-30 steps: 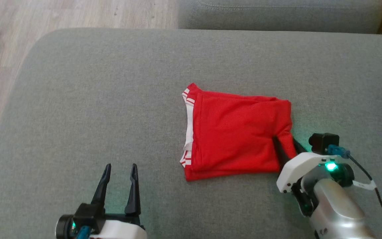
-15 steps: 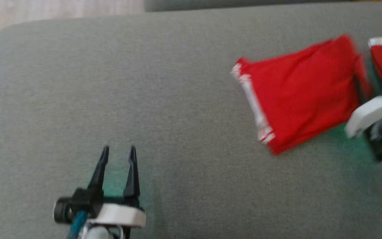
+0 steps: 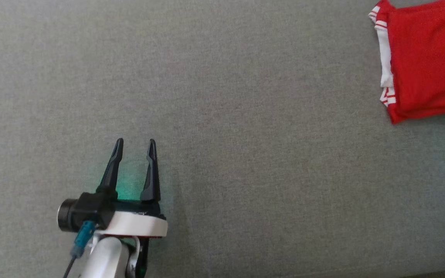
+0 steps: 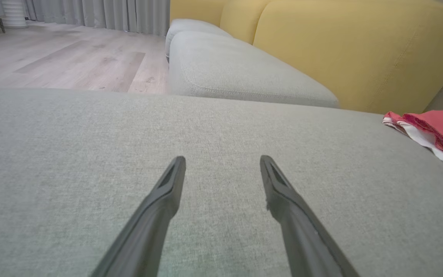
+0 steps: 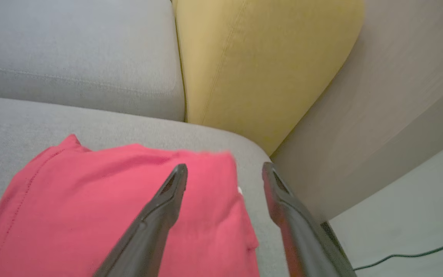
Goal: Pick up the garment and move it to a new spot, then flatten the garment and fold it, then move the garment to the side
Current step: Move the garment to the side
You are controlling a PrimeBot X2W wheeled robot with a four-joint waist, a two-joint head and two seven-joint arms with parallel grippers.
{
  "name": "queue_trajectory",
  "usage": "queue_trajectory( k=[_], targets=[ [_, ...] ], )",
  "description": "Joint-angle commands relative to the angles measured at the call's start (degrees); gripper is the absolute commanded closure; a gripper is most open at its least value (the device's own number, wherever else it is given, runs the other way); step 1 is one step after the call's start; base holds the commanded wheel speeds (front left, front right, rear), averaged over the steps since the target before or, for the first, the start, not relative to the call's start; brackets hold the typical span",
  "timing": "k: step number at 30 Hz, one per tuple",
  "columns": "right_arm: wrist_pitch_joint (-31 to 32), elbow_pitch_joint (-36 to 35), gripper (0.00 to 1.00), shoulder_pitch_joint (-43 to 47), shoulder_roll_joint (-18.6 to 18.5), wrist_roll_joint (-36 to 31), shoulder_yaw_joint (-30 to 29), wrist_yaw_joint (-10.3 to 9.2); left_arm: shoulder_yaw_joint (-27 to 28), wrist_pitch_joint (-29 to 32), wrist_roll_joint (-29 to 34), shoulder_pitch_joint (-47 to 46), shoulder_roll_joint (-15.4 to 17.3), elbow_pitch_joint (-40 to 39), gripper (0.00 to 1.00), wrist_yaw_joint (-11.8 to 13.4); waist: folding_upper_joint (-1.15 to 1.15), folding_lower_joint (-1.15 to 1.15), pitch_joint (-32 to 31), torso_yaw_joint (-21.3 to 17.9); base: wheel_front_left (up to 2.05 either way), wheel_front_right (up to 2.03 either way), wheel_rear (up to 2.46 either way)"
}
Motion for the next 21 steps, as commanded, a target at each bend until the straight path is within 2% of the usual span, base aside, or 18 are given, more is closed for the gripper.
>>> queue_trajectory(
  k=[1, 4, 6, 10, 12, 13, 15, 18, 21],
  targets=[
    [-1.4, -2.6, 0.0, 1.7, -1.5, -1.3, -0.5, 0.37, 2.2, -0.5, -0.9, -0.3, -0.1, -1.4, 0.0, -0.4, 0.0, -0.01, -1.6, 0.3, 0.0, 0.0, 0.0],
    [-5.3, -5.1, 0.0, 5.0, 2.2, -3.6, -1.6, 0.37, 1.9, -0.5, -3.1, 0.9, -0.1, -1.4, 0.0, -1.1, 0.0, -0.01, -4.7, 0.6, 0.0, 0.0, 0.0],
    [-7.6, -6.8, 0.0, 8.1, 6.1, -3.9, -1.4, 0.37, 2.2, -0.5, -5.9, 2.2, -0.1, -2.5, 0.0, -2.0, 0.0, -0.01, -7.3, 1.0, 0.0, 0.0, 0.0],
    [-10.9, -9.3, 0.0, 15.8, 14.7, -2.9, 0.4, 0.37, 1.8, -0.5, -7.2, 5.2, -0.1, -1.5, 0.0, -2.4, 0.0, -0.01, -13.5, 2.2, 0.0, 0.0, 0.0],
    [-12.7, -10.0, 0.0, 20.5, 18.7, -2.7, 2.0, 0.37, 1.3, -0.5, -7.0, 6.5, -0.1, -0.9, 0.0, -1.6, 0.0, -0.01, -16.9, 3.4, 0.0, 0.0, 0.0],
    [-14.9, -10.6, 0.0, 25.0, 21.6, -1.8, 4.2, 0.37, 0.9, -0.5, -6.8, 7.8, -0.1, -1.0, 0.0, -0.4, 0.0, -0.01, -19.6, 4.6, 0.0, 0.0, 0.0],
    [-16.7, -11.6, 0.0, 28.5, 23.8, -0.9, 6.3, 0.37, 0.7, -0.5, -6.3, 8.7, -0.1, -1.9, 0.0, 0.6, 0.0, -0.01, -21.0, 5.8, 0.0, 0.0, 0.0],
    [-17.8, -13.3, 0.0, 32.9, 26.8, -0.3, 6.3, 0.37, 0.7, -0.5, -5.6, 9.8, -0.1, -3.5, 0.0, 1.3, 0.0, -0.01, -23.0, 7.8, 0.0, 0.0, 0.0],
    [-17.8, -19.4, 0.0, 37.5, 29.5, -1.7, 4.4, 0.37, 1.1, -0.5, -3.5, 11.1, -0.1, -4.6, 0.0, 2.2, 0.0, -0.01, -24.3, 9.2, 0.0, 0.0, 0.0]
  ],
)
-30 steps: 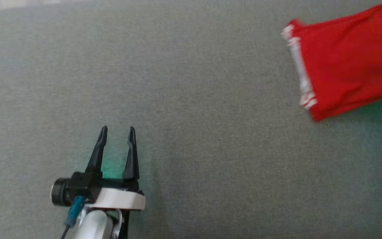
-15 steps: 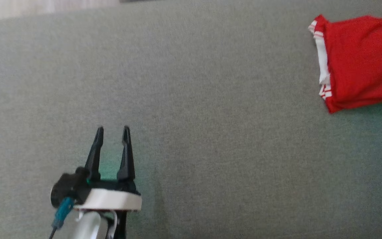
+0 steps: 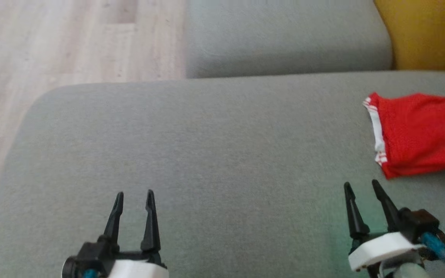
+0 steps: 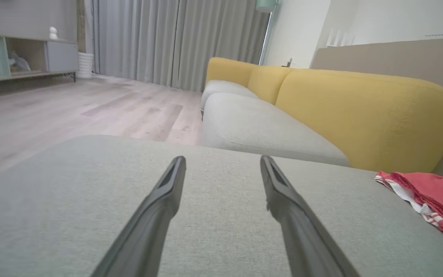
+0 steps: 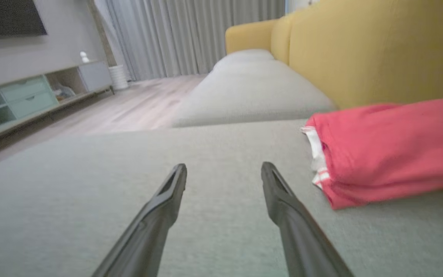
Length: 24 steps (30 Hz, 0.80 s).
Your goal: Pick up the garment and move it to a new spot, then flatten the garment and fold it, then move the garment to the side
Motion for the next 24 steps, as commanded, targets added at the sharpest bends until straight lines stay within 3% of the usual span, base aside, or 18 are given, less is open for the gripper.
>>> queue_trajectory(
  k=[1, 8, 18, 19, 24],
  targets=[
    [-0.8, -4.1, 0.0, 0.1, 0.5, -1.0, 0.3, 0.39, 2.0, -0.5, 1.5, -0.5, -0.1, -2.3, 0.0, 0.6, 0.0, 0.01, -2.4, 2.5, 0.0, 0.0, 0.0],
    [-0.8, -8.8, 0.0, 6.0, 2.5, -4.0, -1.9, 0.39, 2.4, -0.5, 2.7, 1.4, -0.1, -2.8, 0.0, -0.3, 0.0, 0.01, -2.9, 3.0, 0.0, 0.0, 0.0],
    [-0.8, -9.5, 0.0, 6.7, 2.6, -2.2, -0.4, 0.39, 2.8, -0.5, 3.4, 1.7, -0.1, -2.4, 0.0, -0.3, 0.0, 0.01, -3.2, 2.0, 0.0, 0.0, 0.0],
    [-0.2, -7.2, 1.0, 8.9, 2.9, -2.4, -1.7, -0.01, 0.3, 0.0, 2.9, 4.0, 0.0, -0.7, 1.0, -0.3, 0.0, 0.01, -3.2, 2.0, 0.0, 0.0, 0.0],
    [0.2, -3.9, 1.0, 9.9, 3.0, -1.5, -1.5, -0.01, 0.1, 0.4, 1.9, 5.0, 0.0, 2.7, 1.0, -0.4, 0.0, 0.02, -3.1, 2.0, 0.0, 0.0, 0.0]
  ],
)
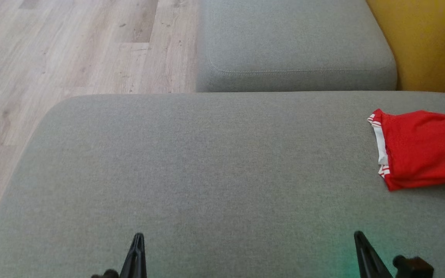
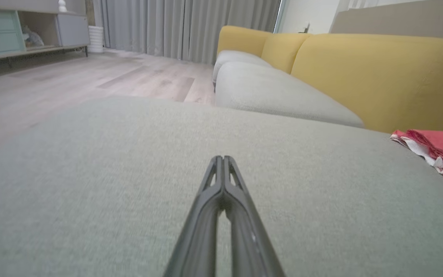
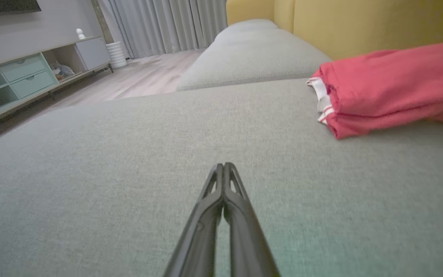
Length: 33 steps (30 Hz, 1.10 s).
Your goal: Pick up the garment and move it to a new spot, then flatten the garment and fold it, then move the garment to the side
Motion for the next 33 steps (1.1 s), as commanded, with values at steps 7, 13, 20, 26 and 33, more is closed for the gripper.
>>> queue_trajectory(
  k=[7, 13, 20, 26, 33],
  targets=[
    [1.1, -1.7, 1.0, -1.8, -0.2, 5.9, -0.5, 0.03, 1.1, 1.1, -5.4, -1.8, 0.2, -1.4, 1.0, -0.6, 0.0, 0.0, 0.4, -0.3, 0.0, 0.0, 0.0],
    [2.0, -1.9, 1.0, -2.6, -0.3, 10.0, -0.8, 0.05, 1.9, 1.9, -9.3, -2.5, 0.4, -1.2, 1.0, -1.1, 0.0, 0.0, 0.7, -0.5, 0.0, 0.0, 0.0],
    [3.0, -2.1, 1.0, -3.5, -0.4, 14.9, -1.2, 0.07, 2.9, 2.9, -13.8, -3.4, 0.5, -1.0, 1.0, -1.7, 0.0, 0.0, 1.0, -0.7, 0.0, 0.0, 0.0],
    [3.9, -2.4, 1.0, -4.3, -0.5, 19.0, -1.6, 0.09, 3.7, 3.8, -17.6, -4.1, 0.7, -0.9, 1.0, -2.2, 0.0, 0.0, 1.3, -0.9, 0.0, 0.0, 0.0],
    [4.9, -2.6, 1.0, -5.0, -0.6, 23.1, -2.0, 0.11, 4.6, 4.6, -21.4, -4.8, 0.8, -0.9, 1.0, -2.7, 0.0, 0.0, 1.6, -1.1, 0.0, 0.0, 0.0]
  ],
)
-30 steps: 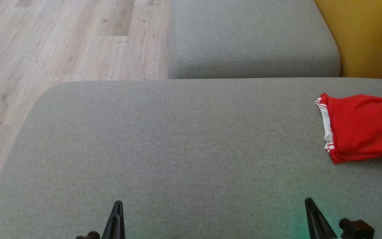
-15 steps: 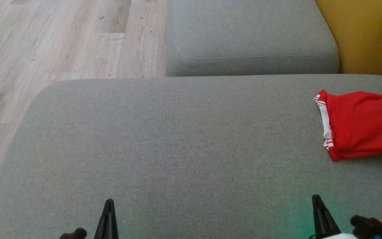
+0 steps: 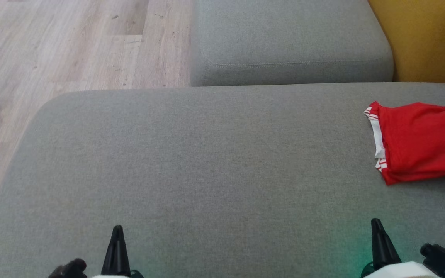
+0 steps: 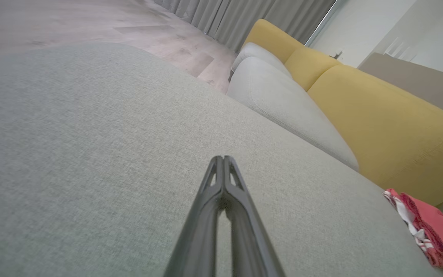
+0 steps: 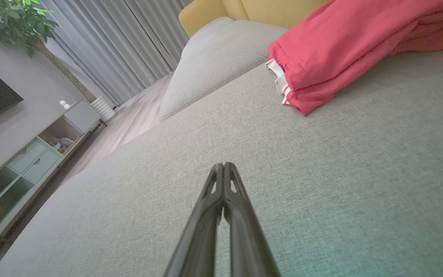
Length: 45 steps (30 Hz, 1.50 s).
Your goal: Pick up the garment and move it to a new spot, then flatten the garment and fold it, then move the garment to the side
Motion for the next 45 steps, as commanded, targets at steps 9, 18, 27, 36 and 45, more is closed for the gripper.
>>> queue_trajectory(
  k=[9, 18, 27, 36, 45],
  targets=[
    [1.4, -2.4, 1.0, -4.4, -0.7, 6.9, -0.6, 0.15, 2.4, 1.5, -6.2, -4.2, 0.5, -1.4, 1.0, -0.9, 0.0, 0.0, 0.4, -0.3, 0.0, 0.0, 0.0],
    [2.8, -2.7, 1.0, -5.5, -0.7, 13.0, -1.3, 0.18, 3.8, 2.9, -11.9, -5.2, 0.6, -1.4, 1.0, -1.6, 0.0, 0.0, 0.9, -0.6, 0.0, 0.0, 0.0],
    [4.3, -3.0, 1.0, -6.7, -0.8, 19.2, -1.9, 0.21, 5.3, 4.3, -17.5, -6.2, 0.7, -1.3, 1.0, -2.4, 0.0, 0.0, 1.3, -0.9, 0.0, 0.0, 0.0],
    [5.7, -3.3, 1.0, -7.8, -0.8, 25.2, -2.6, 0.23, 6.7, 5.8, -23.1, -7.3, 0.7, -1.2, 1.0, -3.1, 0.0, 0.0, 1.7, -1.2, 0.0, 0.0, 0.0],
    [7.0, -3.6, 1.0, -8.8, -0.9, 30.7, -3.2, 0.26, 8.1, 7.1, -28.0, -8.2, 0.7, -1.2, 1.0, -3.7, 0.0, 0.0, 2.1, -1.5, 0.0, 0.0, 0.0]
  ],
)
